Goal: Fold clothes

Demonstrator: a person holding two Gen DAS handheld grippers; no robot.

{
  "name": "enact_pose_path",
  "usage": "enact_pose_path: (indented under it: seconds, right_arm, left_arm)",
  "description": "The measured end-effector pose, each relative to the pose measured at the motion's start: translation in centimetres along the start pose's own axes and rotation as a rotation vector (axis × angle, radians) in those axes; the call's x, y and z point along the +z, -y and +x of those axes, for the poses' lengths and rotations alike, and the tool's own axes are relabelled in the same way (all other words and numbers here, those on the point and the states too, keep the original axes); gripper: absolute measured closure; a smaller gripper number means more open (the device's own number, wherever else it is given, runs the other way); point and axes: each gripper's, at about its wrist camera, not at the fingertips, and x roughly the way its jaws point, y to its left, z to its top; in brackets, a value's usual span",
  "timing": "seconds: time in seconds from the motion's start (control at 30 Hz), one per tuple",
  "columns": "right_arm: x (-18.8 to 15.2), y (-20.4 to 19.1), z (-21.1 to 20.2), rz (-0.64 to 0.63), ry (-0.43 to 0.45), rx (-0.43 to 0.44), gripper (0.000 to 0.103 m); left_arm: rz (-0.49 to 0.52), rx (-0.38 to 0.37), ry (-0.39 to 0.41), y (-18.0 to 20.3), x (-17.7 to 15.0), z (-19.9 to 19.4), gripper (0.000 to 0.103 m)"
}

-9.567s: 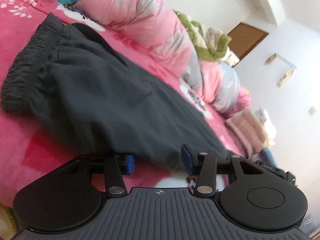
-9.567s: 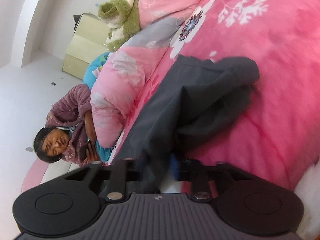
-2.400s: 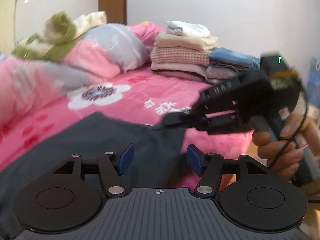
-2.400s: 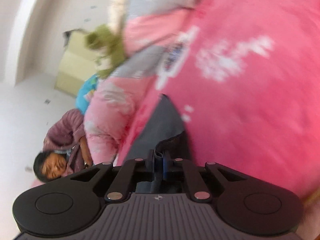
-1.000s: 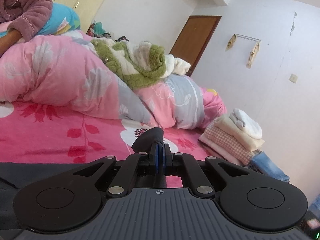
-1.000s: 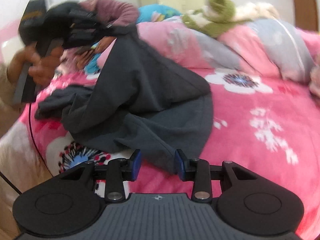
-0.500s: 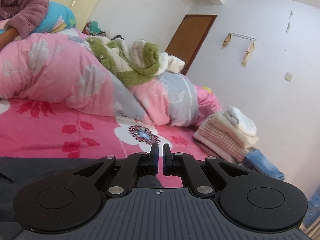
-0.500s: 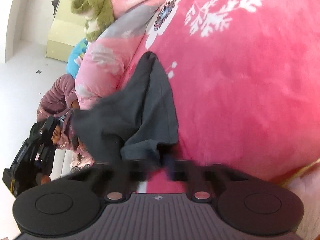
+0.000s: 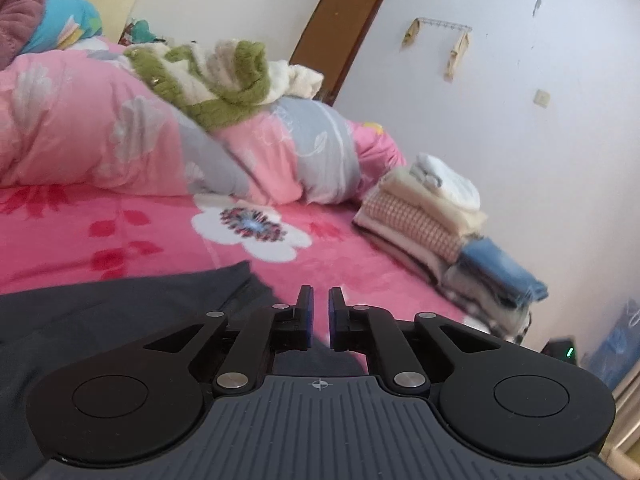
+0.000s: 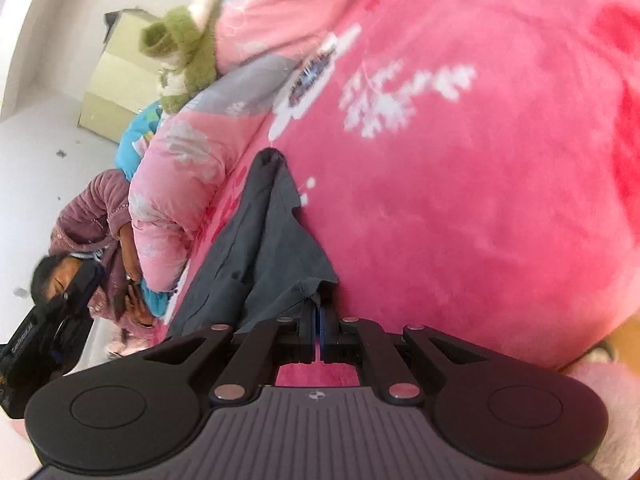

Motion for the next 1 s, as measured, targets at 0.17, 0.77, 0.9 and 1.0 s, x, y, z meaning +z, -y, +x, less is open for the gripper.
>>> enact_pose_path:
  seconds: [0.17,0.77,0.9,1.0]
  right_arm:
    - [-0.1,-0.4,-1.1,-0.065,0.079,-0.121,0.098]
    - [-6.3,-20.4,9.8,-0.656,-0.022,0.016,0.057]
    - [-7.2,-21.3,14.4,-0.745,-0.114,-0.075,0.065]
    - [-7.2,-20.3,15.0,-0.721,-0.128,-0.100,0.099]
  left_arm:
    - [-0.040,0.056,-0.043,-1.7,-2.6,-3.9,0.092]
    - [-0.306,0.291,0.061,-8.3,-7.9,-17.7,0.071]
    - [-0.340,0.326,0.092,-9.2,-9.0,-19.9,0.062]
    - [-0.390,0.341,0.105,-10.4,-9.8,-20.7,0.057]
